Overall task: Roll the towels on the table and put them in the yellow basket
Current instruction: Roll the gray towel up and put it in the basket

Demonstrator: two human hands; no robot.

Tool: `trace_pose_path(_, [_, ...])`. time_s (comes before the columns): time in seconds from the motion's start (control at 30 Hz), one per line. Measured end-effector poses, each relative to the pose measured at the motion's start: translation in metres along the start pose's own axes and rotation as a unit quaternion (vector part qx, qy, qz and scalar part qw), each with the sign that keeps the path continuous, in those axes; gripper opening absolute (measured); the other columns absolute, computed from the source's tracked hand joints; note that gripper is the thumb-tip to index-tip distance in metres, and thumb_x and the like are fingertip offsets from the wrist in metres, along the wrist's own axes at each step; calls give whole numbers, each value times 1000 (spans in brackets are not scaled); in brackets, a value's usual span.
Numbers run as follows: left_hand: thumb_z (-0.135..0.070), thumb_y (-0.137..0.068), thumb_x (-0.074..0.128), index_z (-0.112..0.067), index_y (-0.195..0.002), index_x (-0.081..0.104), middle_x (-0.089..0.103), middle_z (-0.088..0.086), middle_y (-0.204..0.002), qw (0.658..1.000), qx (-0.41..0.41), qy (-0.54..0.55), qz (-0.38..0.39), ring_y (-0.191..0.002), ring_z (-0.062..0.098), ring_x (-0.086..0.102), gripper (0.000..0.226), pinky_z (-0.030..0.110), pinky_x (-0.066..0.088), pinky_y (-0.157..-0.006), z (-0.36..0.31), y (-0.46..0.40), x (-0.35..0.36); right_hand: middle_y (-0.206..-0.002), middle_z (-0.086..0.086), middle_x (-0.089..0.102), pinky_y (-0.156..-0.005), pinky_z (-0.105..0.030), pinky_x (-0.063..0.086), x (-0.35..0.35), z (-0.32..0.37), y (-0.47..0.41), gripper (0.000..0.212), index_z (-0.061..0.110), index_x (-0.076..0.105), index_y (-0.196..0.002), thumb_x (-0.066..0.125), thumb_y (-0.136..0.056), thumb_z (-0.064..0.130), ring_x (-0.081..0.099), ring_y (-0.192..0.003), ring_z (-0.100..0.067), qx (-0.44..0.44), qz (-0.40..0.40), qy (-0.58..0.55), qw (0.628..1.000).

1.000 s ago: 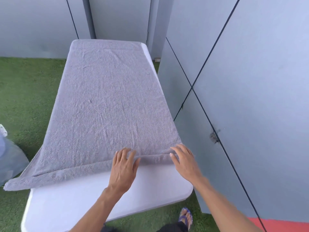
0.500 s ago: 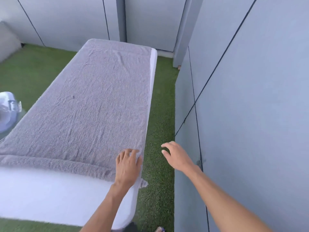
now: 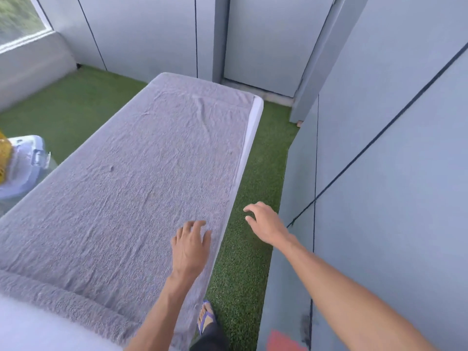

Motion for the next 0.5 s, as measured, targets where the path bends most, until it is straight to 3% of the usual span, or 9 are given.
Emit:
trace_pose_path(0.2, [-35, -97, 48, -19, -126, 55, 55, 4, -124, 998, -20, 44, -29, -112, 24, 51, 34, 40, 40, -94, -25, -92, -3, -117, -3, 59, -87, -41, 49, -48, -15, -100, 25, 21, 60, -121, 52, -97, 24, 55, -108, -23, -34, -18, 69, 997])
trace_pose_path(0.5, [-36, -98, 49, -19, -126, 57, 55, 3, -121, 994, -62, 60, -61, -111, 23, 51, 34, 36, 41, -92, -56, -234, 16, -113, -3, 60, -85, -41, 50, -84, -64, -300, 24, 17, 61, -118, 56, -95, 16, 56, -106, -24, -104, 16, 129, 986])
Point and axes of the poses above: each hand's wrist, its own y-axis away from the middle knuckle, its own x-axis out of the palm, z = x × y, the point moved 10 cm from there along -y, towards the middle knuckle
